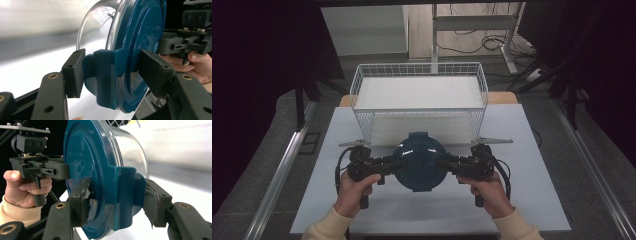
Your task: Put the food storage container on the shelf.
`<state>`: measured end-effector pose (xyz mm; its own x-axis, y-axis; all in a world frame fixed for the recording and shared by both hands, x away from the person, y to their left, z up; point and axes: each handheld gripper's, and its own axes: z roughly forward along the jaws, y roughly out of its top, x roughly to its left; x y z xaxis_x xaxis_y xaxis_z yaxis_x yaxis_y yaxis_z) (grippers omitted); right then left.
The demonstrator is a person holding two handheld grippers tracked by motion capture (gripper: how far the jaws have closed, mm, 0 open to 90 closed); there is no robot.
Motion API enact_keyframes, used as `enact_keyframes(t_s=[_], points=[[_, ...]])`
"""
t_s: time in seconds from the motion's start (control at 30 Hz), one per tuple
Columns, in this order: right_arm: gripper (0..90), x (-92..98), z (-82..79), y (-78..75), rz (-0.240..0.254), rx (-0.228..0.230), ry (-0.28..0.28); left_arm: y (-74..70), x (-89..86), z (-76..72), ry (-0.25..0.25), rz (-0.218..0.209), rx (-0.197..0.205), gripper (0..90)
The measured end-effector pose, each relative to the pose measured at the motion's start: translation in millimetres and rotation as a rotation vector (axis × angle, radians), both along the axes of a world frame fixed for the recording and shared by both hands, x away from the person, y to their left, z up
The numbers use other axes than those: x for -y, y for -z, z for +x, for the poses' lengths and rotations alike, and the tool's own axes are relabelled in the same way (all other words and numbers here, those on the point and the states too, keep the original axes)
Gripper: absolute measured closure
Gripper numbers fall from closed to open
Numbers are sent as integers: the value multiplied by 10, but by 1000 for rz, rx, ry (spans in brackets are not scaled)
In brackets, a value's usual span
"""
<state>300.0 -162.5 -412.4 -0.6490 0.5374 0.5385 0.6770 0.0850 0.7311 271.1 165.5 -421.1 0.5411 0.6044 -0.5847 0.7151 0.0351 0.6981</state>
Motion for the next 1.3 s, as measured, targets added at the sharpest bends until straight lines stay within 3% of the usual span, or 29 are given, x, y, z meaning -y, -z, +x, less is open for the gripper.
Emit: enact_keyframes(t_s=[0.37,0.73,1.3], points=[[437,-69,169,-292,-11,41,-11,-264,-68,168,-10,-16,36,400],[438,-93,245,-416,-17,56,-9,-382,-90,269,0,-17,43,399],[438,-118,423,-846,-17,102,1,-832,-98,485,8,9,97,389]])
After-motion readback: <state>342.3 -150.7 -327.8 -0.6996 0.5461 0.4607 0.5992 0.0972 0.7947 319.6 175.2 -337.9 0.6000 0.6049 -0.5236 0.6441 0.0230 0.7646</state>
